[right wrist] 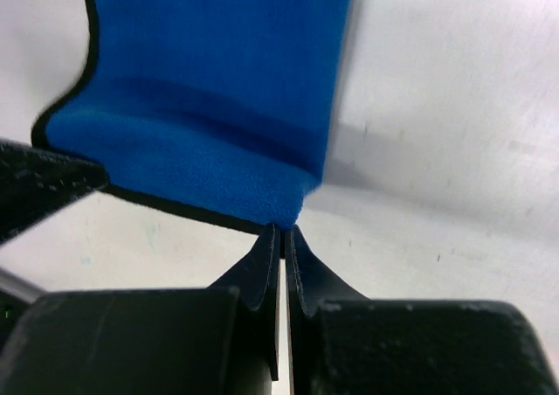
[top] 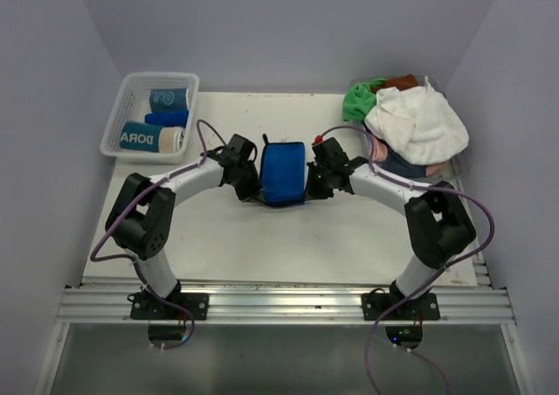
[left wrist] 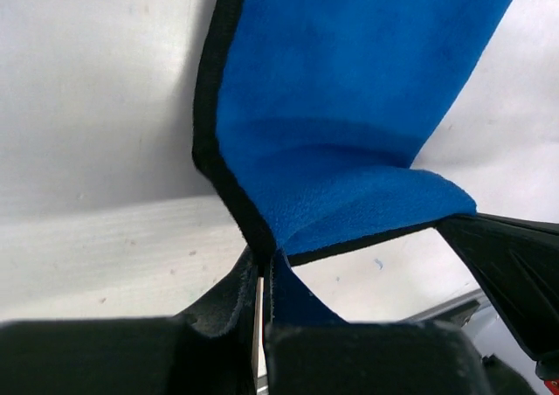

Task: Roll the towels
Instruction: Fold the towel

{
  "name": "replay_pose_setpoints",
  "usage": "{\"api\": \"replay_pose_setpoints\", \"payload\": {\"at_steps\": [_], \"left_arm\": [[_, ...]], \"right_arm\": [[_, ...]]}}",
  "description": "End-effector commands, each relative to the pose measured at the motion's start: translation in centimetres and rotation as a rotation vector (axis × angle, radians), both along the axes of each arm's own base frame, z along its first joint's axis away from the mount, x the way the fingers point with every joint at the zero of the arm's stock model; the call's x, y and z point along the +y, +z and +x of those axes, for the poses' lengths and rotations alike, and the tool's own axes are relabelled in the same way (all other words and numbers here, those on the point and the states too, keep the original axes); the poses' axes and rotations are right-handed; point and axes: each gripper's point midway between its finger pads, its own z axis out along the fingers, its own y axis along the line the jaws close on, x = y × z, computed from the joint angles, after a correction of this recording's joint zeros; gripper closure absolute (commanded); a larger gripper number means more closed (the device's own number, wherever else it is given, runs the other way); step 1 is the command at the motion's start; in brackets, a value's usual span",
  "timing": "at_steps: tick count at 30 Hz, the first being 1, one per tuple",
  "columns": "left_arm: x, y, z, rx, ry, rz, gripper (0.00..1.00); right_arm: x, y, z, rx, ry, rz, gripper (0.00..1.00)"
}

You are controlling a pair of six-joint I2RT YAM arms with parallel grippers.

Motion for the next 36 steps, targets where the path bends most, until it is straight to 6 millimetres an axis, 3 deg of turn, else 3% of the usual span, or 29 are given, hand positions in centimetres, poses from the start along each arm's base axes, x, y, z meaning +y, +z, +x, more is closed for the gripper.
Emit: {"api": "replay_pose_setpoints", "payload": {"at_steps": [1, 3, 5, 6, 7, 9, 10, 11, 14, 15, 17, 18, 23, 28, 30, 35, 36], "left_arm": [[1.0, 0.6, -2.4, 0.002, -0.070, -0.007, 1.00], [1.4, -0.3, -4.6, 0.040, -0.105, -0.019, 1.00], [2.0, -0.9, -6.2, 0.068, -0.138, -0.007, 0.82], [2.2, -0.9, -6.5, 0.069, -0.147, -0.001, 0.58], [2.4, -0.7, -6.6, 0.058, -0.159, 0.002, 0.47], [2.6, 0.3, -6.3, 0.023, -0.161, 0.011, 0.33], [2.6, 0.8, -6.0, 0.000, -0.164, 0.015, 0.32], [2.6, 1.7, -5.1, -0.042, -0.155, 0.021, 0.32], [1.5, 2.8, -3.2, -0.107, -0.160, -0.007, 0.51], [1.1, 2.9, -2.8, -0.117, -0.171, -0.015, 0.66], [0.3, 2.1, -2.1, -0.111, -0.184, -0.010, 0.83], [0.0, 1.7, -2.0, -0.102, -0.192, -0.014, 1.00], [-0.7, -1.7, -1.3, -0.053, -0.212, -0.006, 1.00], [-0.6, -3.9, -1.2, -0.015, -0.224, 0.029, 1.00], [-0.6, -3.3, -1.1, -0.024, -0.223, 0.024, 1.00], [0.0, 1.0, -1.1, -0.126, -0.212, 0.060, 1.00], [0.2, 1.6, -1.2, -0.137, -0.204, 0.060, 1.00]], "right_arm": [[0.1, 0.9, -3.2, 0.020, 0.039, 0.063, 1.00], [0.4, 0.1, -5.9, 0.058, 0.081, 0.059, 0.98], [0.3, -0.5, -7.6, 0.075, 0.103, 0.024, 0.82], [-0.2, -0.9, -8.1, 0.084, 0.101, 0.008, 0.66], [-0.5, -0.6, -8.4, 0.080, 0.096, 0.002, 0.60], [-1.2, 0.2, -7.5, 0.031, 0.068, -0.036, 0.48], [-1.5, 0.8, -7.1, 0.009, 0.062, -0.047, 0.47], [-1.5, 1.1, -6.6, -0.010, 0.053, -0.055, 0.47], [-0.7, 1.6, -5.0, -0.037, 0.062, -0.059, 0.58], [-0.1, 2.1, -4.3, -0.053, 0.066, -0.049, 0.68], [0.6, 1.3, -3.7, -0.036, 0.077, -0.051, 0.77], [1.0, 1.4, -3.2, -0.041, 0.078, -0.043, 0.82], [2.9, -0.7, -2.6, 0.003, 0.109, -0.010, 0.89], [2.2, -4.2, -3.1, 0.070, 0.106, -0.074, 0.96], [1.7, -4.4, -3.2, 0.065, 0.099, -0.087, 0.96], [0.7, -0.8, -3.6, -0.025, 0.085, -0.069, 0.93], [0.2, -0.8, -4.1, -0.025, 0.081, -0.070, 0.89]]}}
